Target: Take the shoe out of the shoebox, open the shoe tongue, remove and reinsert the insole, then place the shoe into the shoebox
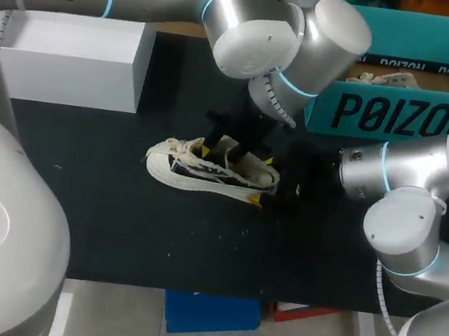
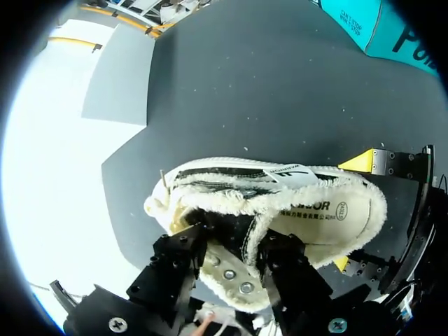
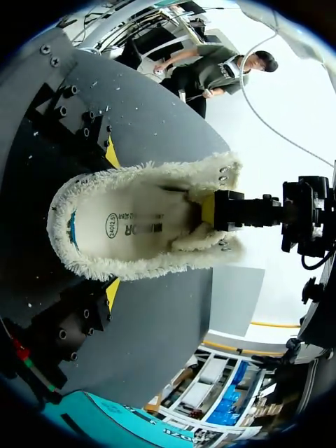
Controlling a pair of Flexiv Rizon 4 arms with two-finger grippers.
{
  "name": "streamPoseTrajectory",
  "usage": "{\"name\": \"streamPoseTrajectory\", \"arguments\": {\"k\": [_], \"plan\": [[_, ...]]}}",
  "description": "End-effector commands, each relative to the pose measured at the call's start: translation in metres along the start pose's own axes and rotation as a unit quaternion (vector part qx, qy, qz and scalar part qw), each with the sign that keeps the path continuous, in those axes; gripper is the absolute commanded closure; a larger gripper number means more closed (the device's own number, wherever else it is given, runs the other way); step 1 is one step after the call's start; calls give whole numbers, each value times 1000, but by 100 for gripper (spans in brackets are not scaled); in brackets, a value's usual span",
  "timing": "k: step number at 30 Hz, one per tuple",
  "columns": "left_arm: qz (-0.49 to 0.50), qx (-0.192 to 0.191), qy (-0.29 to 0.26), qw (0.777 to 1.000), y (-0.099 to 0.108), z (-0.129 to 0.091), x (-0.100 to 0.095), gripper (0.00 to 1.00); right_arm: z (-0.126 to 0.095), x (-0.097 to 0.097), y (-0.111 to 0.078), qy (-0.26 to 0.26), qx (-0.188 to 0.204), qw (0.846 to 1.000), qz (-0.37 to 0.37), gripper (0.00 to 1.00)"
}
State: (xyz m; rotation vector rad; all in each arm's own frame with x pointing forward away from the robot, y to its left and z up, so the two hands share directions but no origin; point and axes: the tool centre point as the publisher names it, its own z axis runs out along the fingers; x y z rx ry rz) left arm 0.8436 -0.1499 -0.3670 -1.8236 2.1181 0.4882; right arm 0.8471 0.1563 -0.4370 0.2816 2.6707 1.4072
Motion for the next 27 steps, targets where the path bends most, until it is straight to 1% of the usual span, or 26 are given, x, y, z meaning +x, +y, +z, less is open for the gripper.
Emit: {"name": "streamPoseTrajectory", "arguments": {"k": [1, 6, 16, 23, 27], "plan": [[0, -1, 0, 1000, -1, 0, 1, 100, 2, 1, -2, -1, 0, 1000, 0, 100], [-2, 2, 0, 1000, -1, -2, 0, 100, 2, 1, -2, -1, 0, 1000, 0, 100], [-10, 22, 17, 1000, -9, -18, 0, 100, 2, 1, -2, -1, 0, 1000, 0, 100], [-23, 43, 32, 998, -8, -31, -14, 100, 2, 1, -2, -1, 0, 1000, 0, 100], [-35, 57, 32, 997, -3, -38, -30, 100, 2, 1, -2, -1, 0, 1000, 0, 100]]}}
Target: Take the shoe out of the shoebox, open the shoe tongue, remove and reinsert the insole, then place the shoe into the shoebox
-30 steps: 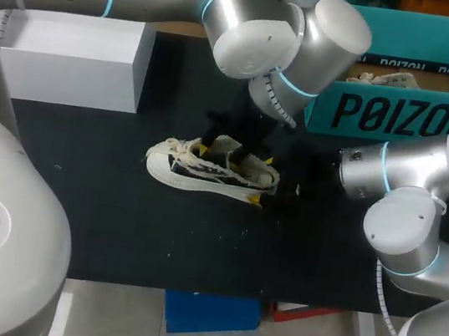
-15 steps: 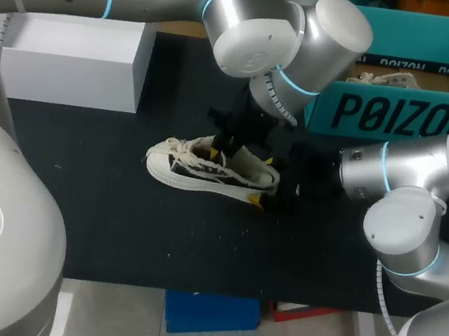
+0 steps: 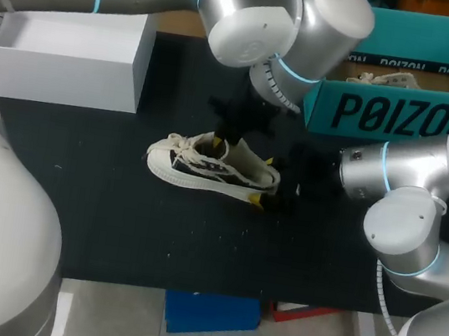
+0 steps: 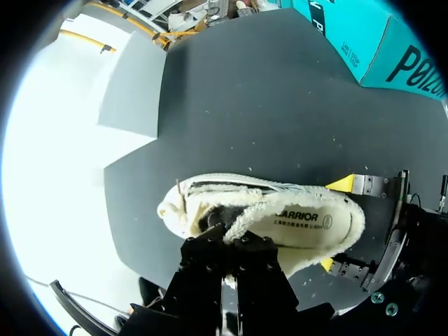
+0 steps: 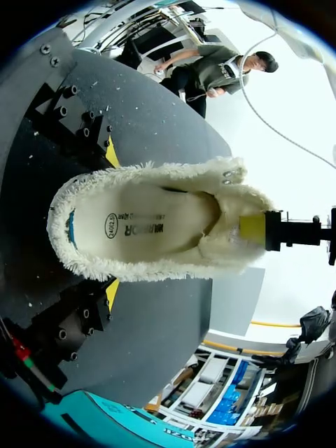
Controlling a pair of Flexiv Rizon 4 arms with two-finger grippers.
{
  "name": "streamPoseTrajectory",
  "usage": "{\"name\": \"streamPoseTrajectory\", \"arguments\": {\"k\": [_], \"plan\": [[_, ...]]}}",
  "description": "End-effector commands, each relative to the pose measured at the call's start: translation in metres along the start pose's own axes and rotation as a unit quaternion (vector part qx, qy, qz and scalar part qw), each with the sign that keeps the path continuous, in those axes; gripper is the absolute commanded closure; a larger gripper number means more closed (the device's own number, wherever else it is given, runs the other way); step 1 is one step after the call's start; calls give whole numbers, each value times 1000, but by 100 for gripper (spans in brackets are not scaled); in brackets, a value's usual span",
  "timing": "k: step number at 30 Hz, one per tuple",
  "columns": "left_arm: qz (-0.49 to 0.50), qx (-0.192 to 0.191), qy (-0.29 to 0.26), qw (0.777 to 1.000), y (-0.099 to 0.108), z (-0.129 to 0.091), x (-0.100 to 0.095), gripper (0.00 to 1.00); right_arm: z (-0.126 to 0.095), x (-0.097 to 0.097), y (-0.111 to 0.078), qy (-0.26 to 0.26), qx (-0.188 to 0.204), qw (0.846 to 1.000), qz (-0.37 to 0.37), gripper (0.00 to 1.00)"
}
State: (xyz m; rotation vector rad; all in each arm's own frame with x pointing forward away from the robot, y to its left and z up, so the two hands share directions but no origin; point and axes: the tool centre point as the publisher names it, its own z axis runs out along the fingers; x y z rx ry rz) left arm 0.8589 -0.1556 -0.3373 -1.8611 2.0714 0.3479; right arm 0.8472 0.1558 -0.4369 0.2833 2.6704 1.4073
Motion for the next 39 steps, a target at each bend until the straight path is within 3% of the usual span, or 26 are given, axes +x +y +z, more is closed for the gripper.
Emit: {"name": "streamPoseTrajectory", "arguments": {"k": [1, 13, 23, 24, 25, 26, 39], "plan": [[-7, 17, 12, 1000, 10, -11, -23, 100, 2, 1, -1, 0, 0, 1000, 0, 100], [-29, 12, -8, 999, 27, 7, -55, 100, 2, 1, -1, 0, 0, 1000, 0, 100], [-51, 4, -16, 999, 34, 19, -75, 100, 2, 1, -1, 0, 0, 1000, 0, 93], [-53, 3, -14, 998, 34, 20, -77, 75, 2, 1, -1, 0, 0, 1000, 0, 93], [-55, 2, -14, 998, 34, 21, -78, 29, 2, 1, -1, 0, 0, 1000, 0, 92], [-56, 2, -12, 998, 35, 21, -80, 0, 2, 1, -1, 0, 0, 1000, 0, 92], [-92, 5, -1, 996, 35, 27, -110, 0, 2, 1, -1, 0, 0, 1000, 0, 85]]}}
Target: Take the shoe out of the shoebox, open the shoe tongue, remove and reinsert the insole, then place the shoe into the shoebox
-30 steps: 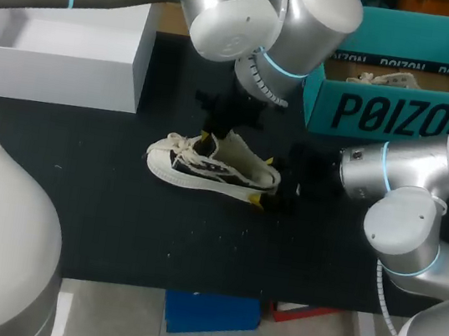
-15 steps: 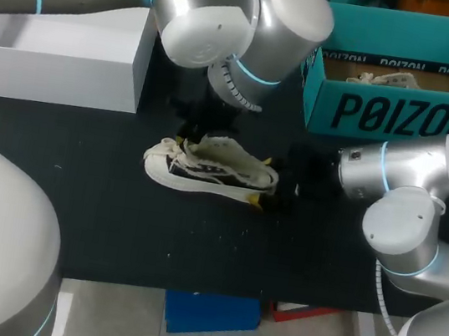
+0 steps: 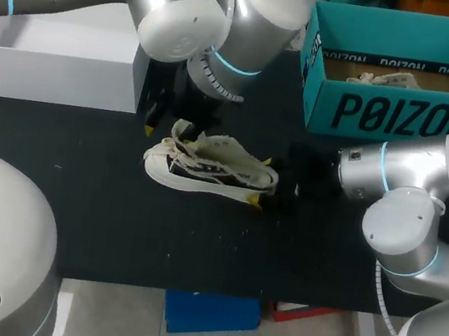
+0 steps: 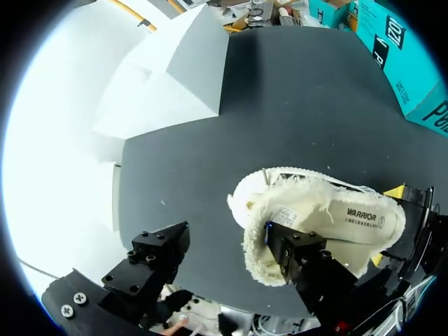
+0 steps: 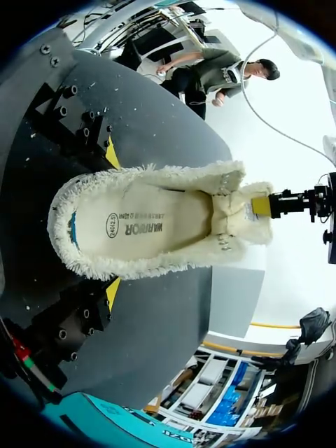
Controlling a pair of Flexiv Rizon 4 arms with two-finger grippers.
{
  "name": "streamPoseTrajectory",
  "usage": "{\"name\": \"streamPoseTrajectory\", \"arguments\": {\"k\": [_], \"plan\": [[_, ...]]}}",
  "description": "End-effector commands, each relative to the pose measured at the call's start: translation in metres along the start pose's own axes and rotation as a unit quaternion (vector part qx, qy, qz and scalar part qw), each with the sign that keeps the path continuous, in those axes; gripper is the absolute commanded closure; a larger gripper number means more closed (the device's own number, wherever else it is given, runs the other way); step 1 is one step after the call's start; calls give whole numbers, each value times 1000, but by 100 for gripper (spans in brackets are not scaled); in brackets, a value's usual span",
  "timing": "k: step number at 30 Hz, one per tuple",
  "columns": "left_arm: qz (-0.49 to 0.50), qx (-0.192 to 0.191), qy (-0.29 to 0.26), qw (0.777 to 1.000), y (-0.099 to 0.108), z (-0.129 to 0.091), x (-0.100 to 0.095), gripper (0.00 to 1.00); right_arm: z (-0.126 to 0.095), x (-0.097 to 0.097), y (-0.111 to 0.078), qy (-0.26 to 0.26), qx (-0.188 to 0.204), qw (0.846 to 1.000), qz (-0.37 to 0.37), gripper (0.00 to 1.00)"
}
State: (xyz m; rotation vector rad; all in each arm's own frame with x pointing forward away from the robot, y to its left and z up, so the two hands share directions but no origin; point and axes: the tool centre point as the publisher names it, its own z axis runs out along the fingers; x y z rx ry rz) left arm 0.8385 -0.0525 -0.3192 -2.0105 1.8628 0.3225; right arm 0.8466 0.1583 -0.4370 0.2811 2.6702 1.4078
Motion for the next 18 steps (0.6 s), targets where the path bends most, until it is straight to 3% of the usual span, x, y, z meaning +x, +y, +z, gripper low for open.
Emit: {"name": "streamPoseTrajectory", "arguments": {"k": [1, 18], "plan": [[-1, 2, 15, 1000, 3, 6, -12, 0, 0, 0, -3, 0, 0, 1000, 0, 85], [-26, -22, 36, 999, 7, 43, -32, 0, 0, 0, -3, 0, 0, 1000, 0, 89]]}}
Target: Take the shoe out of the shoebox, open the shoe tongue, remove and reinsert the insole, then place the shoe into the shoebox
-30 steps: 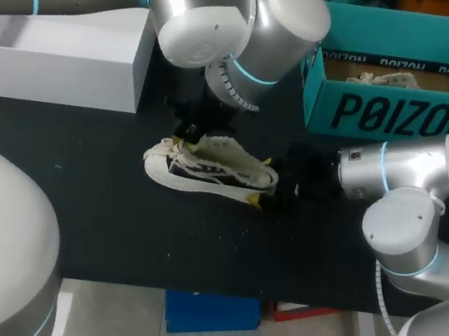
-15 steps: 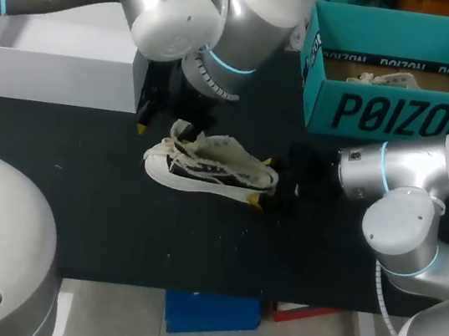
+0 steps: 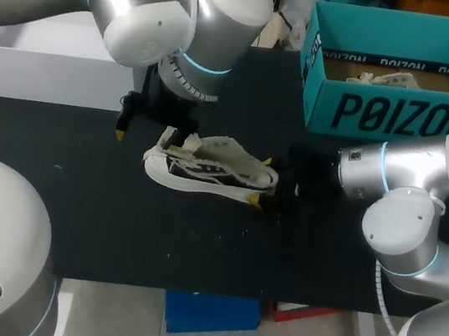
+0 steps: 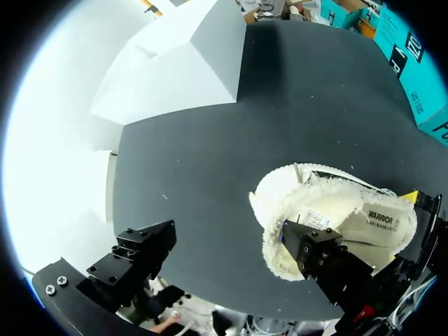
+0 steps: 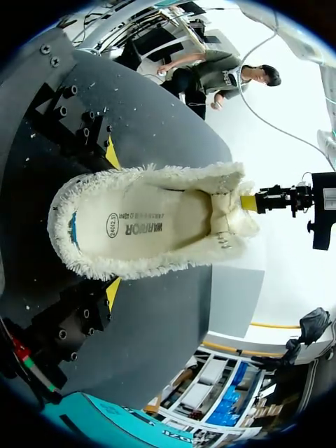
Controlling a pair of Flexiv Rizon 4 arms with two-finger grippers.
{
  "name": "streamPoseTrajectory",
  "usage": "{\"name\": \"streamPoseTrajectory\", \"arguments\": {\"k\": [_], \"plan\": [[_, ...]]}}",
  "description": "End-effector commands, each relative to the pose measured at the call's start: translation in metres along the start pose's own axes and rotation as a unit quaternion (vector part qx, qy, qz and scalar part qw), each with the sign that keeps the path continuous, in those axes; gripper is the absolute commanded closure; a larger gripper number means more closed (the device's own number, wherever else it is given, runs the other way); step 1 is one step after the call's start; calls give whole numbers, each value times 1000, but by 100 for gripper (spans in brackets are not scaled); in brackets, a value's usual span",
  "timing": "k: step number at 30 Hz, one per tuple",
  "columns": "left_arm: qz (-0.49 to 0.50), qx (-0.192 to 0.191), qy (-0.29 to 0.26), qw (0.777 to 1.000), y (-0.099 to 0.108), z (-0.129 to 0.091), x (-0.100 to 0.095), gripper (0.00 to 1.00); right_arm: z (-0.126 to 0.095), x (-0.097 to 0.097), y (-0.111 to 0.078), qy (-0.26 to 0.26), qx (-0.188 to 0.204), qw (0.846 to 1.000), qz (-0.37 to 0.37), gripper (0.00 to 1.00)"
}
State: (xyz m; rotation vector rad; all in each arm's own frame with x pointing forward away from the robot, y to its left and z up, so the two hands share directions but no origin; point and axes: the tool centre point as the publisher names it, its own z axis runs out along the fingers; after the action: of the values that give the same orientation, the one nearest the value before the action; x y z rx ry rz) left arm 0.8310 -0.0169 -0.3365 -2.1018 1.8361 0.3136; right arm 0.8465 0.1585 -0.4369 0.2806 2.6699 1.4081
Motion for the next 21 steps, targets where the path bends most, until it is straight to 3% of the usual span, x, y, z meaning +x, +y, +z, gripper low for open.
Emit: {"name": "streamPoseTrajectory", "arguments": {"k": [1, 13, 21], "plan": [[1, -3, 18, 1000, -2, 14, -7, 0, 0, 0, -3, -1, 0, 1000, 1, 89], [11, -7, 22, 1000, -1, 33, 4, 0, 0, 0, -3, -1, 0, 1000, 1, 92], [41, 31, 50, 997, -5, 7, -3, 0, 0, 0, -3, -1, 0, 1000, 1, 93]]}}
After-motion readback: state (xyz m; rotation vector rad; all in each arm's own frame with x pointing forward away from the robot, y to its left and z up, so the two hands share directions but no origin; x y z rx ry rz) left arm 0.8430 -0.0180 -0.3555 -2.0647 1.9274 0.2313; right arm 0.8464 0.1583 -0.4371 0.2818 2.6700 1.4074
